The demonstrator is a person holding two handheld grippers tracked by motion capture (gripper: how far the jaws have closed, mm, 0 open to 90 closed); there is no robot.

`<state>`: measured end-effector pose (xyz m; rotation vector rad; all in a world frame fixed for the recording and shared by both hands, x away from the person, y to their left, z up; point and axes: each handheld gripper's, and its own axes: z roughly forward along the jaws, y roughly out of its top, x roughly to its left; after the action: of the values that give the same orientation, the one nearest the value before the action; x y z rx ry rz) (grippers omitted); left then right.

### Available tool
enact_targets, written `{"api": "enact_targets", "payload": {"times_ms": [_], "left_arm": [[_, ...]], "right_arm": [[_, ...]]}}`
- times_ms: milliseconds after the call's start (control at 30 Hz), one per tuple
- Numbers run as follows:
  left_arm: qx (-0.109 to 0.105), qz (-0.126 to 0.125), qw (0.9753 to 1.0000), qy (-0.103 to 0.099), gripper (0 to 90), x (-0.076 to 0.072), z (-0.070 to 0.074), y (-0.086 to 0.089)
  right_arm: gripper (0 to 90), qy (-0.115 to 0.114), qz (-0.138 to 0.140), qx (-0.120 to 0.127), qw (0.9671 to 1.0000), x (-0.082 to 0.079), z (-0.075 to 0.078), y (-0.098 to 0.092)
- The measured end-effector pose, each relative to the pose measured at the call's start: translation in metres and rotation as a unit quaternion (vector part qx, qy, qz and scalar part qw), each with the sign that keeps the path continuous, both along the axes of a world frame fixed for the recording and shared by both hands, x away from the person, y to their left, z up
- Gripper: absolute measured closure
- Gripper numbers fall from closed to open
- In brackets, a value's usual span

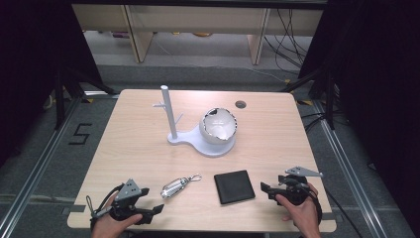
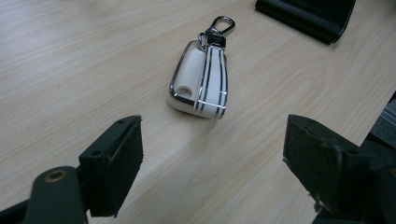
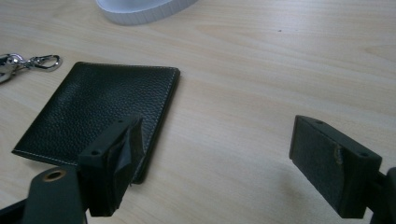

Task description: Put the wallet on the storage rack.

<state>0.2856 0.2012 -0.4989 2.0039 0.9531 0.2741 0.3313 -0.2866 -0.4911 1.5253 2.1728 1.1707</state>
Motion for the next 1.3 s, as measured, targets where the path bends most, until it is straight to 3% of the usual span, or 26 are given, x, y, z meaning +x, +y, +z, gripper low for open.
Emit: {"api": "enact_targets", "payload": {"times_ms": [33, 100, 133, 167, 200, 367, 467, 500, 600, 700, 733, 767, 800, 833, 900, 967, 1000, 1033, 1067, 1133, 1200, 1267, 1300], "left_arm": [[0.000, 0.000, 1.0000, 0.000, 19.7, 0.000, 0.000, 0.000], [0.022, -0.018, 0.9996, -0.006, 19.7, 0.000, 0.001, 0.001], [0.009, -0.007, 0.9999, -0.005, 19.7, -0.001, 0.000, -0.002], [0.015, -0.013, 0.9998, -0.008, 20.2, -0.001, 0.001, -0.001], [0.025, -0.021, 0.9994, -0.009, 21.3, 0.000, 0.001, 0.000], [-0.001, -0.014, 0.9999, -0.006, 22.6, -0.001, 0.002, -0.004], [0.003, -0.023, 0.9997, -0.007, 25.1, -0.002, 0.004, -0.006], [0.010, -0.030, 0.9995, -0.009, 27.3, -0.002, 0.005, -0.007], [0.005, -0.031, 0.9994, -0.011, 32.2, -0.003, 0.007, -0.013], [0.016, -0.048, 0.9986, -0.011, 36.1, -0.002, 0.009, -0.019], [0.010, -0.050, 0.9987, -0.009, 38.7, -0.003, 0.009, -0.023], [0.026, -0.066, 0.9974, -0.013, 40.5, -0.003, 0.010, -0.025], [0.013, -0.065, 0.9977, -0.018, 49.8, -0.004, 0.009, -0.031], [0.034, -0.079, 0.9961, -0.020, 49.8, -0.004, 0.010, -0.033], [0.035, -0.089, 0.9951, -0.024, 58.1, -0.004, 0.011, -0.041], [0.031, -0.101, 0.9940, -0.029, 67.0, -0.002, 0.011, -0.052], [0.031, -0.105, 0.9936, -0.029, 67.0, 0.000, 0.011, -0.056], [0.044, -0.117, 0.9916, -0.033, 69.9, 0.002, 0.012, -0.063], [0.044, -0.121, 0.9910, -0.037, 72.9, 0.004, 0.012, -0.069], [0.052, -0.136, 0.9884, -0.042, 77.0, 0.008, 0.014, -0.082], [0.065, -0.152, 0.9851, -0.047, 80.0, 0.014, 0.014, -0.094], [0.067, -0.162, 0.9833, -0.049, 82.8, 0.020, 0.014, -0.105], [0.060, -0.162, 0.9841, -0.042, 84.0, 0.022, 0.013, -0.111]], "right_arm": [[18.5, 0.000, 0.000, 0.000, 1.0000, 0.000, 0.000, 0.000], [19.3, 0.009, -0.006, 0.013, 0.9998, -0.002, 0.001, 0.002], [19.7, -0.003, 0.005, 0.003, 1.0000, 0.000, 0.001, 0.000], [19.9, 0.012, -0.009, 0.008, 0.9999, -0.002, 0.002, 0.003], [20.1, 0.006, 0.005, -0.005, 1.0000, -0.001, 0.002, 0.000], [21.3, 0.014, 0.017, 0.007, 0.9997, -0.001, 0.003, 0.001], [21.5, 0.010, 0.024, 0.007, 0.9996, -0.001, 0.005, 0.001], [21.5, 0.023, 0.020, 0.011, 0.9995, -0.001, 0.005, 0.003], [21.4, 0.034, 0.021, 0.026, 0.9989, -0.003, 0.007, 0.006], [21.4, 0.017, 0.029, 0.012, 0.9994, -0.001, 0.008, 0.005], [21.3, 0.017, 0.030, 0.015, 0.9993, -0.001, 0.008, 0.005], [21.4, 0.028, 0.023, 0.033, 0.9988, -0.002, 0.008, 0.008], [21.4, 0.036, 0.022, 0.033, 0.9986, -0.002, 0.009, 0.008], [21.4, 0.036, 0.022, 0.033, 0.9986, -0.002, 0.009, 0.008], [21.3, 0.042, 0.026, 0.045, 0.9978, -0.002, 0.010, 0.009], [22.1, 0.028, 0.044, 0.039, 0.9979, 0.001, 0.008, 0.008], [22.1, 0.028, 0.044, 0.039, 0.9979, 0.001, 0.008, 0.008], [22.1, 0.032, 0.044, 0.040, 0.9977, 0.000, 0.009, 0.008], [22.4, 0.044, 0.037, 0.054, 0.9969, -0.001, 0.009, 0.011], [22.7, 0.032, 0.050, 0.047, 0.9971, 0.002, 0.007, 0.012], [22.9, 0.037, 0.046, 0.047, 0.9971, 0.003, 0.007, 0.013], [23.5, 0.045, 0.045, 0.064, 0.9959, 0.003, 0.007, 0.015], [23.6, 0.055, 0.046, 0.064, 0.9954, 0.003, 0.008, 0.016]]}}
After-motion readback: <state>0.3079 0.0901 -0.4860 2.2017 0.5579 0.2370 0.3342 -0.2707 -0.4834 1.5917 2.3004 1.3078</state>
